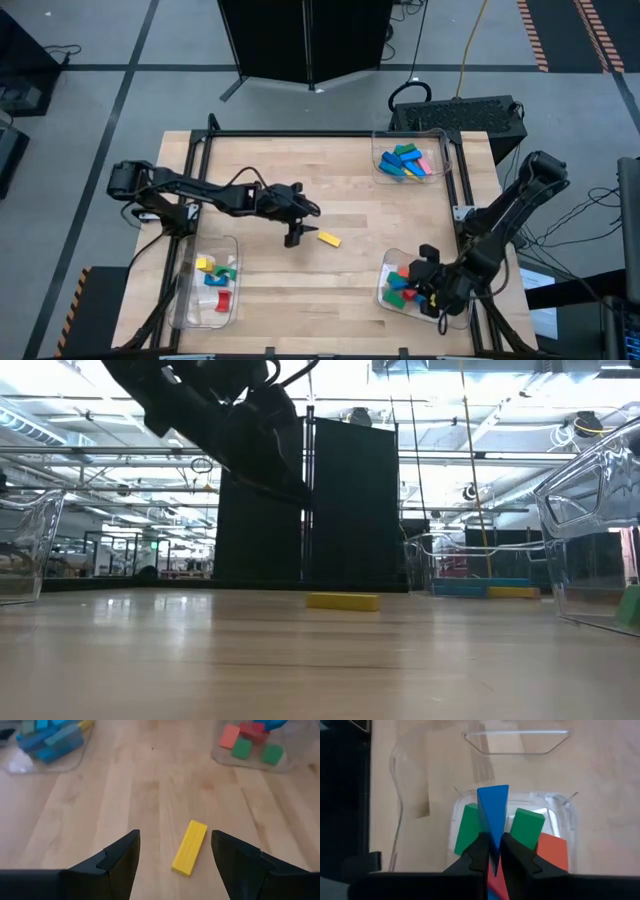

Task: Sort blocks by size
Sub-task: Put the blue triangle block into the bottom right transparent bin, then put the yellow rectangle block into the top right transparent bin

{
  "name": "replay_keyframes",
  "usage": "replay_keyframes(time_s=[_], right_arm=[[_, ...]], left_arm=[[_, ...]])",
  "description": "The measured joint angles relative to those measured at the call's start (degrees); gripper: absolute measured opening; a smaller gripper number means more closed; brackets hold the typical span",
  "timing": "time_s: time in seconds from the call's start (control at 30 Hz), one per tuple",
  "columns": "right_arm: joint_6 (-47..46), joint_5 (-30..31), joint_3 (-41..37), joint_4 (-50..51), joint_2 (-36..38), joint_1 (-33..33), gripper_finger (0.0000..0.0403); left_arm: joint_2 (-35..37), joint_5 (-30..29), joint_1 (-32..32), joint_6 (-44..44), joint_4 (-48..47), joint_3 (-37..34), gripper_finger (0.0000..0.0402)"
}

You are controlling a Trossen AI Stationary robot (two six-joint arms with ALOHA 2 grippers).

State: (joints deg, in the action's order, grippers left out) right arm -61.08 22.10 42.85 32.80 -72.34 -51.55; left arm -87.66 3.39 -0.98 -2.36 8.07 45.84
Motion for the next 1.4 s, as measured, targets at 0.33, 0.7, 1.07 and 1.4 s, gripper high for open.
replay_keyframes(time_s=[0.33,0.7,1.07,1.4], right_arm=[[-3.2,0.0,0.0,-2.6,-6.2,0.0,0.0039],[-6.0,0.1,0.0,-2.7,-7.0,0.0,0.0094],[-6.8,0.1,0.0,-1.9,-2.8,0.0,0.0111],[0.4,7.0,0.0,-2.4,6.1,-1.1,0.0108]], left_arm=[[-1.3,-2.5,0.3,-2.5,0.4,0.0,0.0245],[-4.3,-2.4,0.6,-4.6,0.8,0.0,0.0245],[-10.0,-2.2,1.0,-5.9,4.1,0.0,0.0245],[-14.0,-2.1,2.2,-11.6,7.6,0.0,0.0245]])
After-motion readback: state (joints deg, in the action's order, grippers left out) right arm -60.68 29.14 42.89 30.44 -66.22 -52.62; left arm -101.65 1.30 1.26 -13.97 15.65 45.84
